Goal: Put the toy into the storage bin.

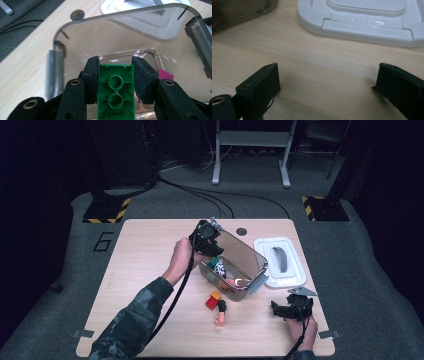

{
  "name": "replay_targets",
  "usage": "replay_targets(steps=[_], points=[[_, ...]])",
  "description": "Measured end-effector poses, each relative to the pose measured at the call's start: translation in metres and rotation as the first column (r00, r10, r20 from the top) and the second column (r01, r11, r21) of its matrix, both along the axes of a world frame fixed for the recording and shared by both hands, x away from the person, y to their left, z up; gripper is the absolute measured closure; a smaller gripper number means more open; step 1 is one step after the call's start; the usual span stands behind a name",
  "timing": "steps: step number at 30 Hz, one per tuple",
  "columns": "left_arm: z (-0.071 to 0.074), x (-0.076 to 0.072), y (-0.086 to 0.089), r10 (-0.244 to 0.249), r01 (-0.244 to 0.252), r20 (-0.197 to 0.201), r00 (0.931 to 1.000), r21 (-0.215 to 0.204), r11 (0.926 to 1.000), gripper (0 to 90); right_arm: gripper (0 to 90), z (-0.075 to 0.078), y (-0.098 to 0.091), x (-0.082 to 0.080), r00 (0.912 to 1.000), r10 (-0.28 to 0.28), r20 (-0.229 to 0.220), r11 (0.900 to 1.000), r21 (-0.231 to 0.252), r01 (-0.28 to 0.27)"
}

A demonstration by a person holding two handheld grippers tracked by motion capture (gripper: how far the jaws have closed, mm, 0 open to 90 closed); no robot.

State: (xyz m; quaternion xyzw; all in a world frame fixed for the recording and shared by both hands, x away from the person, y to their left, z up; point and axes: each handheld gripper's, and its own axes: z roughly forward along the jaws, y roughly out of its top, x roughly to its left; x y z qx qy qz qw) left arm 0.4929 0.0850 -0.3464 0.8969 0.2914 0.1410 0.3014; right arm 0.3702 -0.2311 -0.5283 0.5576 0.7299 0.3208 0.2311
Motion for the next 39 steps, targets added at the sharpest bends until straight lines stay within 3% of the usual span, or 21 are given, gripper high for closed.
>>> replay_targets(steps=[10, 17, 30, 32, 39], points=[[-0.025, -0.005, -0.018, -0.029, 0.029, -0.069, 0.9972, 0.007, 0.9995, 58.9, 4.2, 0.000, 0.000, 0.000, 1.0000, -0.006, 0.004, 1.0000, 0.000, 0.006], [-0.039, -0.008, -0.024, -0.037, 0.038, -0.097, 0.9946, 0.008, 0.9993, 58.9, 4.2, 0.000, 0.000, 0.000, 1.0000, 0.000, 0.000, 1.0000, 0.000, 0.000], [-0.051, -0.008, -0.020, -0.021, 0.025, -0.133, 0.9909, 0.026, 0.9993, 58.0, 4.1, 0.000, 0.000, 0.000, 1.0000, 0.000, 0.001, 1.0000, 0.000, 0.000], [-0.051, -0.008, -0.018, -0.019, 0.024, -0.139, 0.9902, 0.031, 0.9992, 52.5, 4.1, 0.000, 0.000, 0.000, 1.0000, -0.001, 0.000, 1.0000, 0.000, 0.001], [-0.038, -0.015, -0.003, -0.007, 0.008, -0.090, 0.9959, 0.009, 0.9999, 30.0, 4.1, 0.000, 0.001, 0.000, 1.0000, -0.002, -0.002, 1.0000, 0.001, 0.002]])
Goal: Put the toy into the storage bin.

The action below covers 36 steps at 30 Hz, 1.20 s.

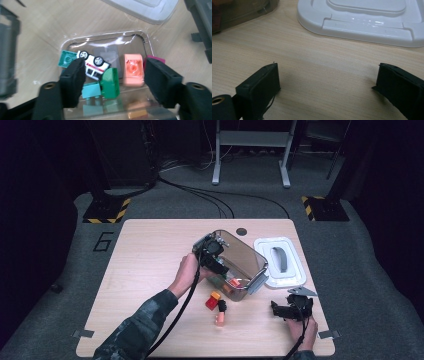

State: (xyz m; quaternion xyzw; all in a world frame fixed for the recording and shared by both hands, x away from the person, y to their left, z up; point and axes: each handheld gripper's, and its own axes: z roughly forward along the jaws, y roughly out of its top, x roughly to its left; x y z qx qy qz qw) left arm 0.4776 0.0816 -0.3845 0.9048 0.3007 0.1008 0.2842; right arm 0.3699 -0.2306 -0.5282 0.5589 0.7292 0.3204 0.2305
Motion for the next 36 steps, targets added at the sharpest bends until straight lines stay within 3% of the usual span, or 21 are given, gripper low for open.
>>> replay_targets(steps=[8, 17, 26, 27, 30, 31, 33, 36], points=[[0.014, -0.016, 0.028, 0.023, -0.021, 0.051, 0.9984, -0.035, 0.9992, 19.7, 4.1, 0.000, 0.000, 0.000, 1.0000, 0.003, 0.003, 1.0000, -0.004, -0.003], [0.006, -0.035, 0.056, 0.050, -0.047, 0.058, 0.9971, -0.053, 0.9975, 16.4, 4.1, 0.000, 0.000, 0.000, 1.0000, 0.005, 0.002, 1.0000, -0.006, -0.005], [-0.024, -0.058, 0.069, 0.063, -0.060, 0.049, 0.9968, -0.055, 0.9967, 15.6, 4.1, 0.000, 0.000, 0.000, 1.0000, 0.008, 0.000, 0.9999, -0.014, -0.008], [-0.034, -0.061, 0.068, 0.064, -0.062, 0.038, 0.9972, -0.054, 0.9966, 15.6, 4.1, 0.000, 0.000, 0.000, 1.0000, 0.008, 0.000, 0.9999, -0.014, -0.008], [-0.045, -0.064, 0.067, 0.065, -0.064, 0.017, 0.9977, -0.061, 0.9961, 15.5, 4.1, 0.000, 0.000, 0.000, 1.0000, 0.008, 0.000, 0.9999, -0.014, -0.008], [-0.056, -0.067, 0.065, 0.065, -0.065, 0.002, 0.9979, -0.056, 0.9963, 15.5, 4.1, 0.000, 0.000, 0.000, 1.0000, 0.008, 0.001, 0.9999, -0.014, -0.008], [-0.061, -0.067, 0.064, 0.059, -0.059, -0.004, 0.9982, -0.053, 0.9968, 15.6, 4.1, 0.000, 0.000, 0.000, 1.0000, 0.008, 0.000, 0.9999, -0.014, -0.008], [-0.080, -0.071, 0.057, 0.061, -0.063, -0.026, 0.9978, -0.067, 0.9958, 15.8, 4.1, 0.000, 0.000, 0.000, 1.0000, 0.008, 0.000, 0.9999, -0.014, -0.008]])
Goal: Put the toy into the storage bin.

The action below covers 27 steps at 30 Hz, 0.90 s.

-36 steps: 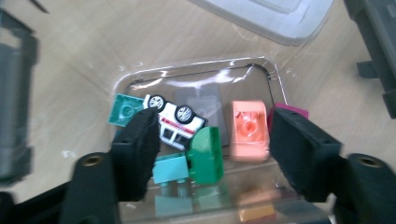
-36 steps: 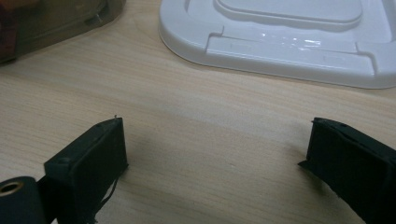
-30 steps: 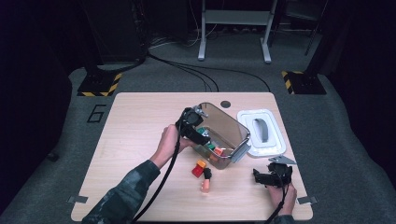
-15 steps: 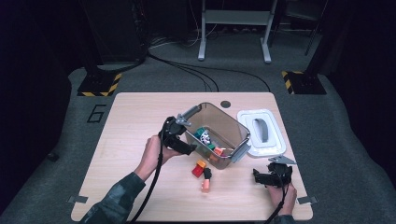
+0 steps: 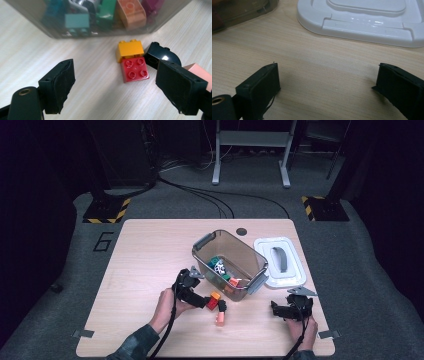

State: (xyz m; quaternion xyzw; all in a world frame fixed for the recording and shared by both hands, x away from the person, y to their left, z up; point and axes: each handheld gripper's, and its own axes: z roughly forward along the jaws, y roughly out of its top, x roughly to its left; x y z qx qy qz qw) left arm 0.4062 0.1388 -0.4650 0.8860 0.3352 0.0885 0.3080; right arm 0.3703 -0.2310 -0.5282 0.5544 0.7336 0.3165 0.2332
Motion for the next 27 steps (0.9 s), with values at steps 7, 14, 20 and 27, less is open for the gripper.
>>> replay_targets(steps=[7, 14, 20, 27], points=[[-0.023, -0.004, -0.011, -0.022, 0.022, -0.032, 0.9992, -0.015, 0.9996, 21.6, 4.1, 0.000, 0.000, 0.000, 1.0000, 0.001, 0.000, 1.0000, 0.000, -0.001], [-0.036, -0.006, -0.018, -0.057, 0.057, -0.042, 0.9975, -0.014, 0.9983, 37.5, 4.2, 0.000, 0.000, 0.000, 1.0000, 0.000, 0.000, 1.0000, 0.000, 0.000], [-0.040, -0.007, -0.019, -0.070, 0.069, -0.027, 0.9972, -0.015, 0.9975, 56.9, 4.2, 0.000, 0.000, 0.000, 1.0000, -0.001, 0.000, 1.0000, 0.000, 0.001], [-0.037, -0.008, -0.014, -0.078, 0.078, -0.029, 0.9965, -0.007, 0.9969, 58.8, 4.2, 0.000, 0.000, 0.000, 1.0000, 0.000, 0.000, 1.0000, 0.000, 0.000]])
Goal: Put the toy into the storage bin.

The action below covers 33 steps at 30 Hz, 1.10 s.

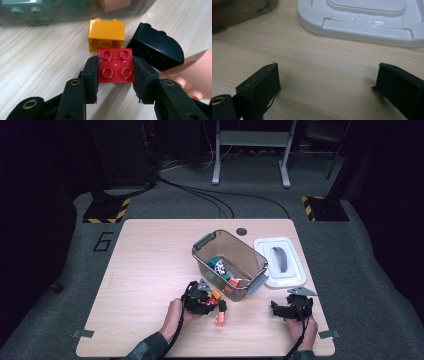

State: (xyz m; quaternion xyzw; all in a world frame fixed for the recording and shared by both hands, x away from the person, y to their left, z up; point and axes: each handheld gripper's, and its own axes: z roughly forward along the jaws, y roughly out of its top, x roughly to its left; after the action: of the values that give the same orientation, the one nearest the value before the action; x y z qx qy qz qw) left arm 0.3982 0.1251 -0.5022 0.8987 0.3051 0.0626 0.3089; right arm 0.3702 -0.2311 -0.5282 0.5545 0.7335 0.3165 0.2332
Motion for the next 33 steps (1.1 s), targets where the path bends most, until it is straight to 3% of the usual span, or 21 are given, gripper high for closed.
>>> replay_targets(steps=[10, 12, 16, 17, 23, 26, 33], points=[[0.003, -0.003, 0.020, 0.015, -0.014, -0.012, 0.9998, 0.019, 0.9997, 58.0, 4.2, 0.000, 0.000, 0.000, 1.0000, -0.001, 0.000, 1.0000, 0.000, 0.001], [0.005, -0.002, 0.020, 0.021, -0.021, -0.012, 0.9997, 0.023, 0.9995, 49.0, 4.3, 0.000, 0.000, 0.000, 1.0000, -0.001, 0.000, 1.0000, 0.000, 0.001], [0.007, 0.001, 0.014, 0.022, -0.022, -0.010, 0.9997, 0.017, 0.9996, 44.9, 4.3, 0.000, 0.000, 0.000, 1.0000, -0.001, 0.001, 1.0000, -0.001, 0.001], [0.007, 0.004, 0.010, 0.016, -0.015, -0.013, 0.9998, 0.034, 0.9993, 44.1, 4.3, 0.000, 0.000, 0.000, 1.0000, -0.001, 0.001, 1.0000, -0.001, 0.001], [0.004, 0.007, 0.002, 0.001, 0.001, -0.023, 0.9997, 0.067, 0.9978, 48.1, 4.3, 0.000, 0.000, 0.000, 1.0000, -0.001, 0.001, 1.0000, 0.000, 0.001], [0.003, 0.007, -0.001, 0.000, 0.002, -0.021, 0.9998, 0.080, 0.9968, 57.9, 4.3, 0.000, 0.000, 0.000, 1.0000, 0.001, 0.002, 1.0000, 0.002, -0.001], [0.007, 0.009, 0.005, 0.006, -0.005, -0.019, 0.9998, 0.081, 0.9967, 58.8, 4.3, 0.000, 0.000, 0.000, 1.0000, 0.000, 0.002, 1.0000, 0.002, 0.000]])
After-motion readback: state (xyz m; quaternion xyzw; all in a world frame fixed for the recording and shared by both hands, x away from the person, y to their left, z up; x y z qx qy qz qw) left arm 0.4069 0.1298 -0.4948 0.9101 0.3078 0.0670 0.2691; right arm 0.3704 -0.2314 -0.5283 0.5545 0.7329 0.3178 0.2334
